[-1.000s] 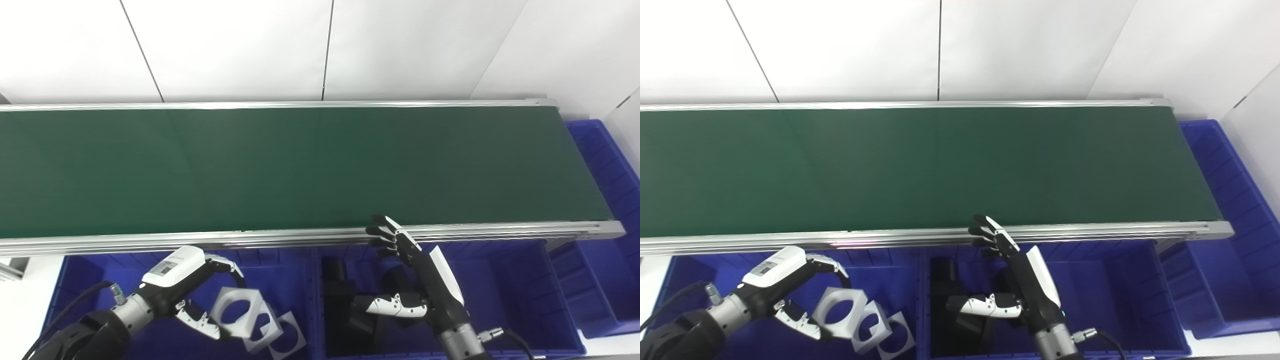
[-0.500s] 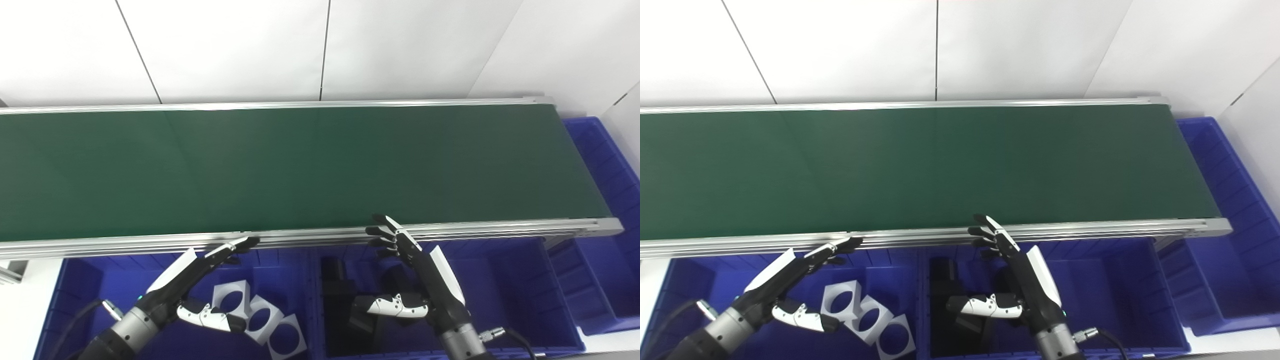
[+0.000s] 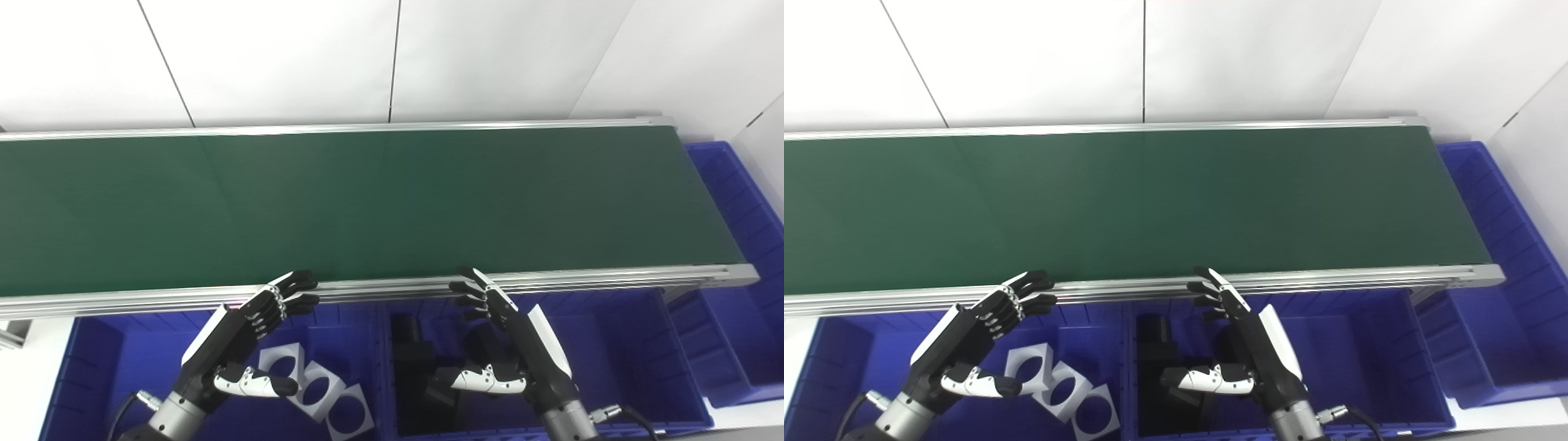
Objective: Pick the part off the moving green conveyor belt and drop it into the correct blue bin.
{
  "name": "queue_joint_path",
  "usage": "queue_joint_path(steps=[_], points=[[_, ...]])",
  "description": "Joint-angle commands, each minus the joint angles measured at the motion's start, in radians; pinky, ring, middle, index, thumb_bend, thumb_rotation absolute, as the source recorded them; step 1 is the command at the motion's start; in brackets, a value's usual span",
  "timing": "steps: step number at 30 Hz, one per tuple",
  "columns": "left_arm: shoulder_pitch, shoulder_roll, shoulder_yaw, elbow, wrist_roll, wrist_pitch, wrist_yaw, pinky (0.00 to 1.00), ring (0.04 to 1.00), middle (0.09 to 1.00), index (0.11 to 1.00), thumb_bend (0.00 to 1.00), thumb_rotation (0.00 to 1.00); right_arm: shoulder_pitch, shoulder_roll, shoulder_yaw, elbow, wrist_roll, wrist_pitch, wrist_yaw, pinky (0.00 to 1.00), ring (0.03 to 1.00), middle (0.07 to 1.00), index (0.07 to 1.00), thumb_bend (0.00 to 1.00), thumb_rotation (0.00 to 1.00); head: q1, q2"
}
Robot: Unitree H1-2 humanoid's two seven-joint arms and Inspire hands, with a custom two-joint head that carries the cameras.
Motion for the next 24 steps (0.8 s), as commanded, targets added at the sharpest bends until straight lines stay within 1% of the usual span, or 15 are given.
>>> queue_joint_path(steps=[1, 4, 13, 15, 19, 24], points=[[-0.007, -0.006, 0.014, -0.027, -0.013, -0.041, 0.002, 0.80, 0.825, 0.897, 0.916, 0.96, 0.36, 0.007, -0.004, -0.005, -0.037, 0.009, 0.000, -0.002, 0.68, 0.765, 0.827, 0.909, 0.88, 0.38, 0.001, -0.002], [-0.002, -0.025, 0.025, -0.030, -0.013, -0.043, 0.009, 0.80, 0.822, 0.913, 0.942, 0.95, 0.33, 0.007, -0.005, -0.006, -0.034, 0.007, -0.001, -0.003, 0.68, 0.766, 0.832, 0.913, 0.89, 0.39, 0.006, -0.005], [0.006, -0.076, 0.067, -0.012, -0.041, -0.045, 0.024, 0.80, 0.834, 0.916, 0.946, 0.97, 0.33, 0.006, -0.006, -0.005, -0.032, -0.012, 0.004, -0.004, 0.69, 0.772, 0.834, 0.920, 0.89, 0.41, 0.010, -0.009], [0.005, -0.079, 0.072, -0.005, -0.044, -0.048, 0.018, 0.79, 0.831, 0.909, 0.944, 0.97, 0.33, 0.005, -0.005, -0.005, -0.027, -0.008, -0.004, -0.006, 0.69, 0.770, 0.832, 0.920, 0.89, 0.41, 0.012, -0.010], [0.001, -0.077, 0.073, -0.004, -0.027, -0.059, 0.010, 0.79, 0.821, 0.906, 0.946, 0.96, 0.34, 0.006, -0.002, -0.005, -0.033, -0.004, 0.009, -0.002, 0.69, 0.775, 0.837, 0.922, 0.89, 0.40, 0.013, -0.010], [0.000, -0.074, 0.072, -0.002, -0.030, -0.060, 0.003, 0.78, 0.812, 0.891, 0.923, 0.97, 0.31, 0.004, -0.002, -0.004, -0.037, -0.009, 0.016, -0.001, 0.69, 0.779, 0.840, 0.924, 0.88, 0.40, 0.018, -0.011]])
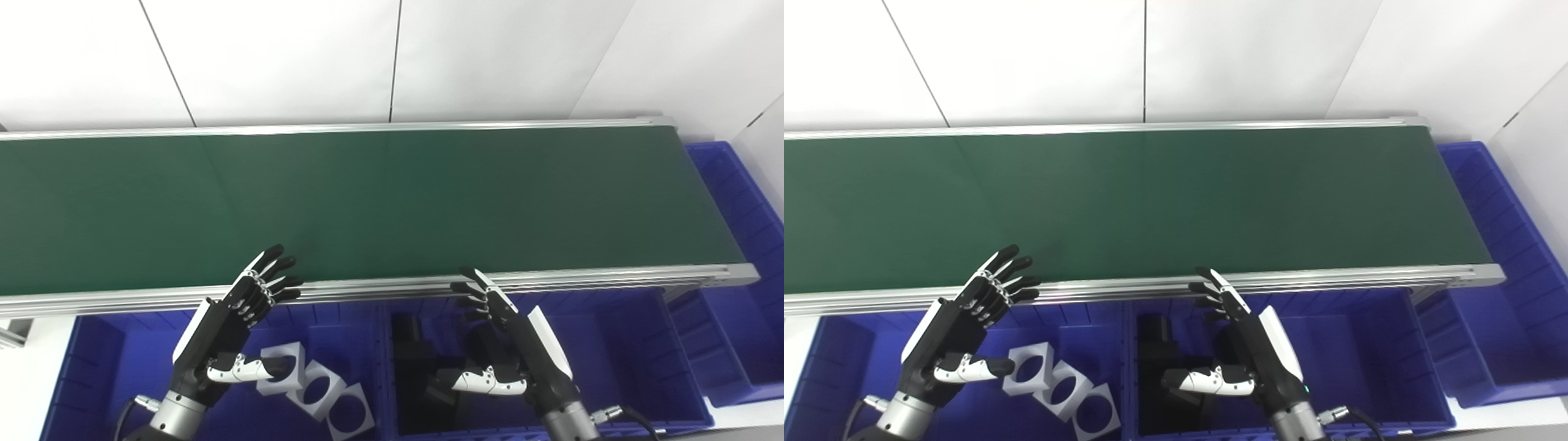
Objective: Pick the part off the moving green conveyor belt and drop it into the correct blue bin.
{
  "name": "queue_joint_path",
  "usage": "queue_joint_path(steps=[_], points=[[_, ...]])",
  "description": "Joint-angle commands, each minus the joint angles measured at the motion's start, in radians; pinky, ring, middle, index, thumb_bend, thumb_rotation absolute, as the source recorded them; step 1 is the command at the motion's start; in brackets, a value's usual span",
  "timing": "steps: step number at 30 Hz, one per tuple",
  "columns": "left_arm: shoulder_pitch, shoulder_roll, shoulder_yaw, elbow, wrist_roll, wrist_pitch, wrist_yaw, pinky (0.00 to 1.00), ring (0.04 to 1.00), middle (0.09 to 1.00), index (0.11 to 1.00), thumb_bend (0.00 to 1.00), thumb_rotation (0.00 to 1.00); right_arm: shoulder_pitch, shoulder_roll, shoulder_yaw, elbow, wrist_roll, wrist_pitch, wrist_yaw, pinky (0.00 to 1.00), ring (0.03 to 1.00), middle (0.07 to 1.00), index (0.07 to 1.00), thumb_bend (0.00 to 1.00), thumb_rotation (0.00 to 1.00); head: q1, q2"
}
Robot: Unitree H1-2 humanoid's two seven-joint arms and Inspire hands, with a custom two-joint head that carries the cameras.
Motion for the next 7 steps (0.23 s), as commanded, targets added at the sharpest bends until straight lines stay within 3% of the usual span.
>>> queue_joint_path(steps=[1, 4, 7], points=[[-0.009, 0.010, 0.003, -0.006, -0.004, -0.048, -0.012, 0.78, 0.812, 0.890, 0.922, 0.97, 0.31, 0.000, 0.001, -0.003, -0.037, 0.000, 0.012, -0.003, 0.69, 0.780, 0.839, 0.925, 0.88, 0.41, 0.003, 0.001], [-0.012, 0.011, 0.003, 0.004, 0.009, -0.063, -0.012, 0.78, 0.807, 0.884, 0.911, 0.97, 0.30, -0.001, 0.001, -0.004, -0.036, -0.007, 0.012, -0.005, 0.69, 0.773, 0.835, 0.921, 0.89, 0.41, 0.005, 0.001], [-0.014, 0.011, 0.000, 0.014, 0.002, -0.076, -0.018, 0.78, 0.807, 0.886, 0.908, 0.96, 0.29, -0.001, -0.001, -0.003, -0.035, -0.013, 0.003, -0.006, 0.69, 0.771, 0.834, 0.921, 0.87, 0.41, 0.054, -0.004]])
